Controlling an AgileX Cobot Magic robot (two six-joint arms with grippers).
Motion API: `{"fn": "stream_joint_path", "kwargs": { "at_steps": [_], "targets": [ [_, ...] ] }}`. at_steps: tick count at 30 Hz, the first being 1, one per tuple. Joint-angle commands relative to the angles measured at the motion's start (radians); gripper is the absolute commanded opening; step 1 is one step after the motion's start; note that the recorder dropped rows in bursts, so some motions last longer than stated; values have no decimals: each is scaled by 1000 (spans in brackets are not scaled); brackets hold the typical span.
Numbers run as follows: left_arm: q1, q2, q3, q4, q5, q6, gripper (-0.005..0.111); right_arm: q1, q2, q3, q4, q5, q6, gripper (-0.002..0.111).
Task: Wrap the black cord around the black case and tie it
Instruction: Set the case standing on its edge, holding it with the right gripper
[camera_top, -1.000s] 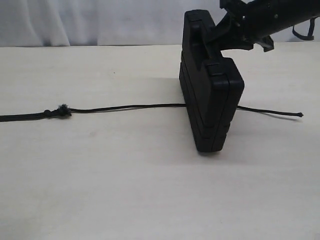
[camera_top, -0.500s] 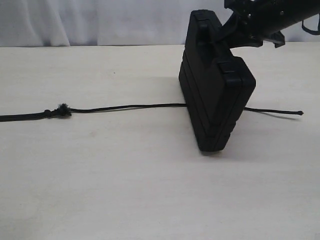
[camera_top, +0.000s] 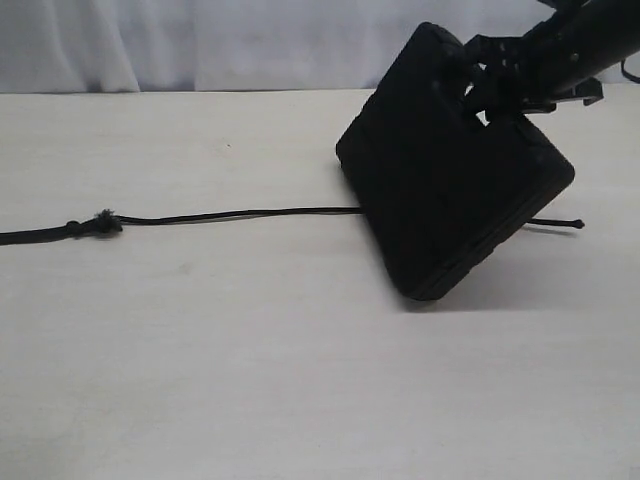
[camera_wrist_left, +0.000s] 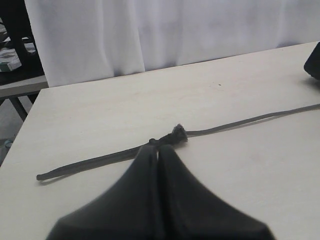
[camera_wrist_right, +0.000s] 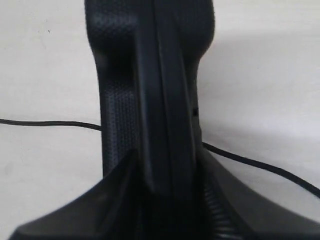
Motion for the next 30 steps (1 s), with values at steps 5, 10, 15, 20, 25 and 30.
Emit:
{"fn": "stream_joint_path", "kwargs": {
  "at_steps": [5,10,15,20,25,30],
  "targets": [
    [0,-2,3,-3,-10,-3,0,14,-81,20,-8,42,-61,32],
    [0,-2,3,-3,-10,-3,0,69,-112,20,30,56,-62,32],
    [0,-2,3,-3,-10,-3,0,138,-105,20,11,38,-21,32],
    [0,-2,3,-3,-10,-3,0,183,-105,20,-60,10,69,30],
    [0,-2,3,-3,-10,-3,0,248,-105,20,-109,-18,93,19],
    [0,-2,3,-3,-10,-3,0,270,-105,20,-117,-48,168,7]
  ]
}}
